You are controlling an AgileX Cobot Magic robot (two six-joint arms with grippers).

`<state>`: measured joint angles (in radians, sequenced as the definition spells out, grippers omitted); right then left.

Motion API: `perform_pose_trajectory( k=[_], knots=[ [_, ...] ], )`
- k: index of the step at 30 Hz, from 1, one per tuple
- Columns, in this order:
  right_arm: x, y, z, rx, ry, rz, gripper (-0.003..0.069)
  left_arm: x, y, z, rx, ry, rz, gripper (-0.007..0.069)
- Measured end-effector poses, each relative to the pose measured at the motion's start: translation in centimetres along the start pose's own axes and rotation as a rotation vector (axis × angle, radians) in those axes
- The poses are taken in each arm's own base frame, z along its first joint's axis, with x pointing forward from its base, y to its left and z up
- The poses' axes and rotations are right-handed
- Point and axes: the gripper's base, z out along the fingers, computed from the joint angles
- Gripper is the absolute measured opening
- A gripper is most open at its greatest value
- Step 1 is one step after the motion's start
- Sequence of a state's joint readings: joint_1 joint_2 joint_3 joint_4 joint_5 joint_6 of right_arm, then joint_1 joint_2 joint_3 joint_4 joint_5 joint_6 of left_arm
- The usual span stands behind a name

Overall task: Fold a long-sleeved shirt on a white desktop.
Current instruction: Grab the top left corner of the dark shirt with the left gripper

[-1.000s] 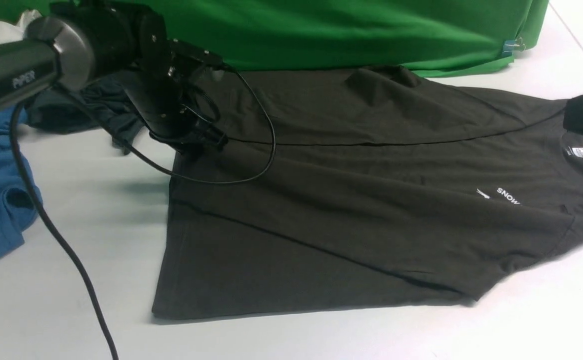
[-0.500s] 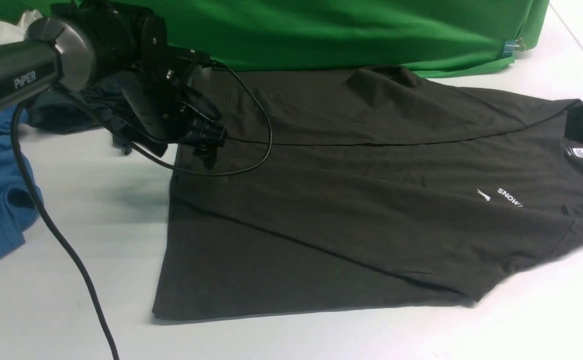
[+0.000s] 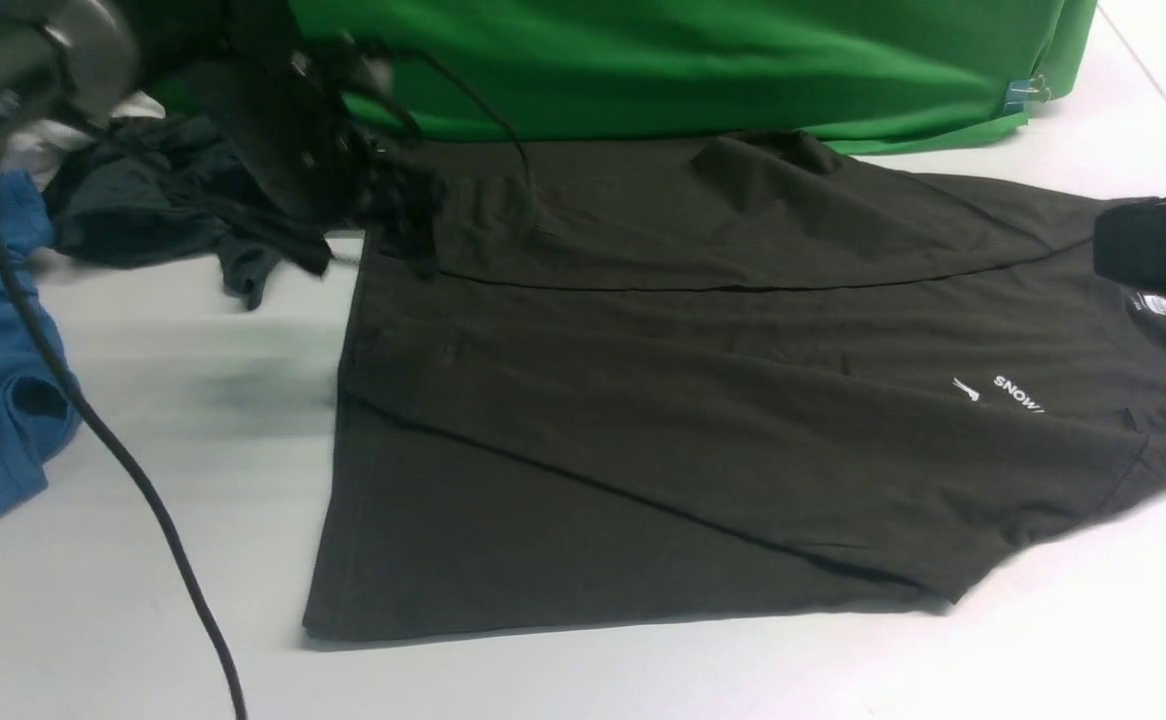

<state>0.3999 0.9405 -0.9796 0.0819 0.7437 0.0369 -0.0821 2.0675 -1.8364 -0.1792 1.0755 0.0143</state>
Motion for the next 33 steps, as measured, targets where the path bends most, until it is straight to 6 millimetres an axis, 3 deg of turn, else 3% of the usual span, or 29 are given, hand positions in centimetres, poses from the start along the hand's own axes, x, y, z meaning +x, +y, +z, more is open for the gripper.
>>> perform_pose_trajectory(
  k=[2,3,6,12,20,27,33],
  knots=[
    [0.0,0.0,0.5,0.001,0.014,-0.003,0.0248,-0.5,1.0,-0.6,0.034,-0.032,-0.055,0.0688],
    [0.0,-0.1,1.3,0.004,0.038,-0.004,0.0248,-1.3,2.6,-0.9,0.113,-0.079,-0.143,0.0678],
    [0.1,-0.1,1.9,0.004,0.058,-0.002,0.0248,-1.8,3.8,-0.1,0.217,-0.100,-0.203,0.0661],
    [0.0,0.0,2.5,-0.012,0.060,0.013,0.0248,-2.5,4.0,4.0,0.353,-0.139,-0.236,0.0600],
    [-0.5,0.1,2.5,-0.022,0.014,0.025,0.0248,-3.2,5.2,8.8,0.319,-0.143,-0.249,0.0507],
    [-0.7,0.1,2.5,-0.023,-0.018,0.027,0.0248,-4.3,5.4,9.4,0.218,-0.122,-0.207,0.0491],
    [-0.9,0.1,2.5,-0.025,-0.040,0.032,0.0248,-4.5,4.0,9.7,0.169,-0.124,-0.155,0.0492]
  ],
)
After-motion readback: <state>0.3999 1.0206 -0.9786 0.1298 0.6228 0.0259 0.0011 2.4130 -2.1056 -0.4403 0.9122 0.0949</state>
